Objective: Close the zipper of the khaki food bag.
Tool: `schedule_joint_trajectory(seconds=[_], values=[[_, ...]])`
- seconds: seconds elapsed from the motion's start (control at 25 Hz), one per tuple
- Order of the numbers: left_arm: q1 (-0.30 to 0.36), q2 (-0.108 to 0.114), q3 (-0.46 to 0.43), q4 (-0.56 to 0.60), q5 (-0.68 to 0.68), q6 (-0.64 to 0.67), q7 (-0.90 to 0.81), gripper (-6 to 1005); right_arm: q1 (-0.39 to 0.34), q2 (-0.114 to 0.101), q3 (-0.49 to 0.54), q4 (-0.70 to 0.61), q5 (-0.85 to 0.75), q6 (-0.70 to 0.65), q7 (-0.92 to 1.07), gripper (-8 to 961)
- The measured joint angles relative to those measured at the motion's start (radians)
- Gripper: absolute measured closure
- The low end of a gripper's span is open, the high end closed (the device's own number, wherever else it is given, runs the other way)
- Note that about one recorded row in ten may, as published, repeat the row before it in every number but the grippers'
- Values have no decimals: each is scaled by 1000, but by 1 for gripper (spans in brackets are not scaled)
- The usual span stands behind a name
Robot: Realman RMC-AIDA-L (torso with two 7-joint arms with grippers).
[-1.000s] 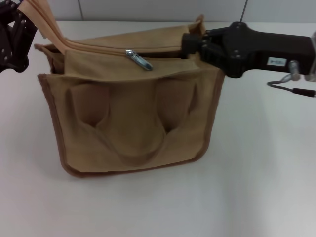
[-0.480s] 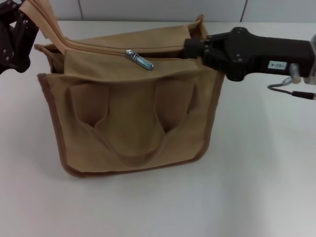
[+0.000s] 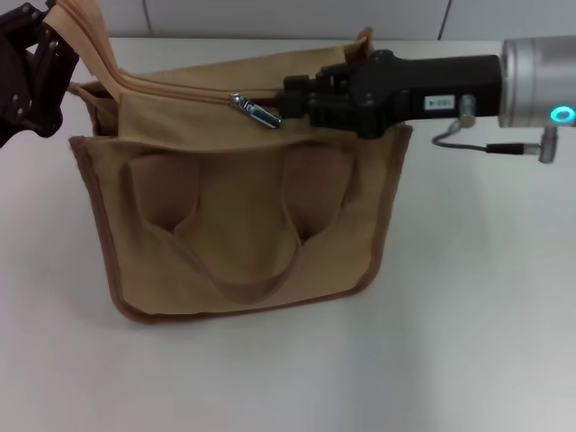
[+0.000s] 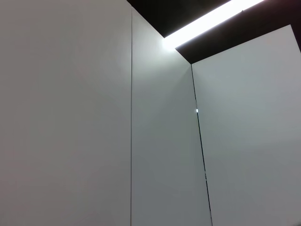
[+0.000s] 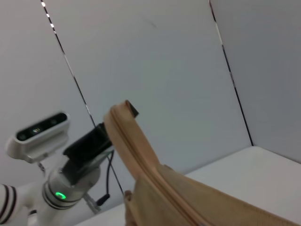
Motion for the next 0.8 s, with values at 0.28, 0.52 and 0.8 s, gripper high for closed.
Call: schedule_joint_trajectory(seconds=[0.28,0.52,0.8], values=[[-4,0,2,0,0,2,0,910,54,1,-46,44,-9,23,20,715],[-9,0,2,-1,0,2,0,908,71,0,-93,41,-35,67,61,717],[-11,0,2,-2,0,4,0,907,87,0,-95,34,-72,89,133,720]])
